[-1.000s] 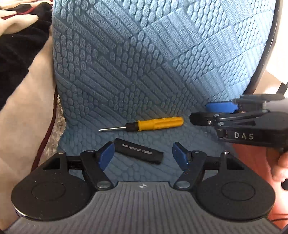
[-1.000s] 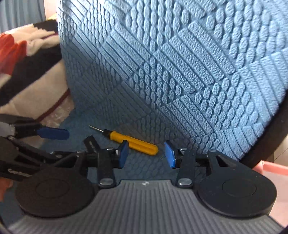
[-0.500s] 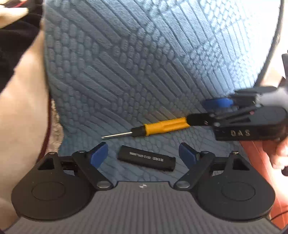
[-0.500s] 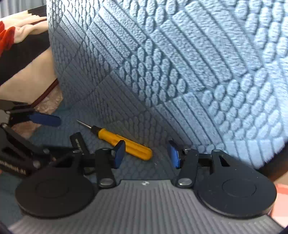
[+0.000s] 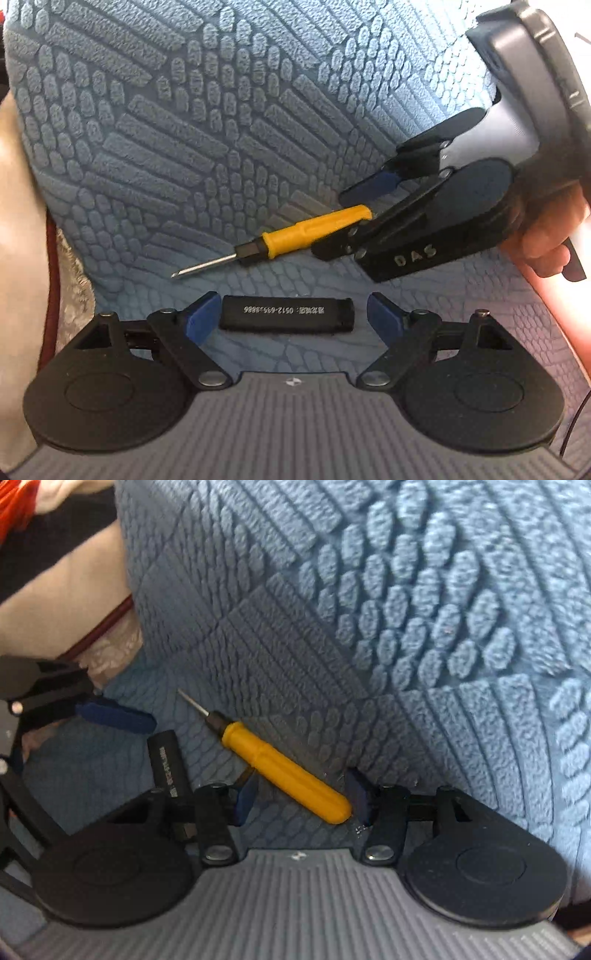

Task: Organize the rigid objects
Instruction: 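Close left gripper on the black USB stick while right tool approaches the screwdriver, then close right gripper on the yellow-handled screwdriver while left gripper holds the USB stick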

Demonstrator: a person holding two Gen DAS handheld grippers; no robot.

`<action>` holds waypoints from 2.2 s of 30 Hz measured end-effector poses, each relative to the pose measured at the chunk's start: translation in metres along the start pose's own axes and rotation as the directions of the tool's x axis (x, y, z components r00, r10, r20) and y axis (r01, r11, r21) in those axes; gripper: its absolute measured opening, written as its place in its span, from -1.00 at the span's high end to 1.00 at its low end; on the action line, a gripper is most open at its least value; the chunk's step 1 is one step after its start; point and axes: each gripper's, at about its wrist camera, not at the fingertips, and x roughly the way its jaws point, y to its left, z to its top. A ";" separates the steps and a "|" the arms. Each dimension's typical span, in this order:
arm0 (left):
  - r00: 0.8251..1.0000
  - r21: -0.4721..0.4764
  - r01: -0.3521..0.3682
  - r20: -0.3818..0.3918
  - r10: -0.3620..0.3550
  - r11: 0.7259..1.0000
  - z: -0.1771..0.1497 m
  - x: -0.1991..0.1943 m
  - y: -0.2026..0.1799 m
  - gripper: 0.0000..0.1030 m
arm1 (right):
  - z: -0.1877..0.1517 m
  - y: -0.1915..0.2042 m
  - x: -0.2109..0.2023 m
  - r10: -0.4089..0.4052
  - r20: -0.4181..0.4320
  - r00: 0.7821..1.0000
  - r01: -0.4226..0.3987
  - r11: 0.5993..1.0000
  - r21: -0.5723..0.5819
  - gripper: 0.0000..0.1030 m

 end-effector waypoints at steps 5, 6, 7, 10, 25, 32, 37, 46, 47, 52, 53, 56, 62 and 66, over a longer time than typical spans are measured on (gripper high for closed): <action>1.000 0.004 -0.012 0.000 0.012 1.000 0.001 0.002 -0.004 -0.73 | 0.001 0.003 -0.004 -0.002 -0.014 1.000 0.002 1.000 0.002 0.20; 1.000 -0.002 -0.012 0.000 0.012 1.000 0.000 0.000 -0.002 -0.73 | 0.000 0.003 -0.005 -0.004 -0.015 1.000 0.004 1.000 0.006 0.22; 1.000 -0.005 -0.011 0.000 0.011 1.000 0.000 0.000 -0.002 -0.73 | -0.001 0.003 -0.008 -0.004 -0.020 1.000 0.004 1.000 0.010 0.23; 1.000 0.001 -0.004 0.008 0.004 1.000 -0.002 0.001 -0.002 -0.73 | -0.003 0.005 -0.013 -0.008 -0.019 1.000 0.008 1.000 0.009 0.27; 0.999 0.116 -0.047 0.008 0.047 0.992 0.001 0.024 -0.025 -0.73 | -0.010 -0.006 -0.022 0.002 -0.017 1.000 -0.001 0.998 0.063 0.27; 1.000 0.081 -0.029 -0.001 0.029 0.996 0.002 0.028 -0.027 -0.68 | -0.015 -0.005 -0.023 0.002 -0.017 1.000 -0.001 0.998 0.063 0.27; 1.000 0.067 -0.017 0.000 0.017 0.998 0.003 0.021 -0.022 -0.67 | -0.018 -0.006 -0.035 0.003 -0.006 1.000 -0.003 0.998 0.057 0.28; 1.000 -0.228 -0.029 -0.014 0.027 0.973 0.013 0.000 0.011 -0.67 | -0.024 -0.012 -0.053 -0.006 -0.007 1.000 0.006 0.993 0.117 0.28; 0.999 -0.262 -0.037 -0.021 0.032 0.964 0.013 -0.002 0.015 -0.67 | -0.026 -0.009 -0.053 -0.009 -0.015 1.000 0.011 0.993 0.114 0.28; 0.998 -0.350 -0.054 -0.032 0.046 0.935 0.014 -0.011 0.025 -0.67 | -0.037 0.003 -0.061 -0.012 -0.034 0.999 0.015 0.996 0.092 0.39; 0.998 -0.351 -0.062 -0.035 0.053 0.934 0.014 -0.013 0.023 -0.67 | -0.038 0.005 -0.062 -0.019 -0.037 0.999 0.022 0.996 0.083 0.40; 0.997 -0.353 -0.076 -0.044 0.065 0.933 0.011 -0.024 0.013 -0.67 | -0.042 0.010 -0.067 -0.028 -0.045 0.999 0.031 0.996 0.083 0.44; 0.996 -0.397 -0.094 -0.037 0.086 0.913 0.002 -0.041 -0.006 -0.67 | -0.050 0.017 -0.081 -0.063 -0.040 0.997 0.067 0.991 0.113 0.47; 0.994 -0.447 -0.109 -0.062 0.091 0.888 -0.009 -0.048 -0.012 -0.67 | -0.062 0.021 -0.090 -0.083 -0.045 0.996 0.088 0.988 0.130 0.49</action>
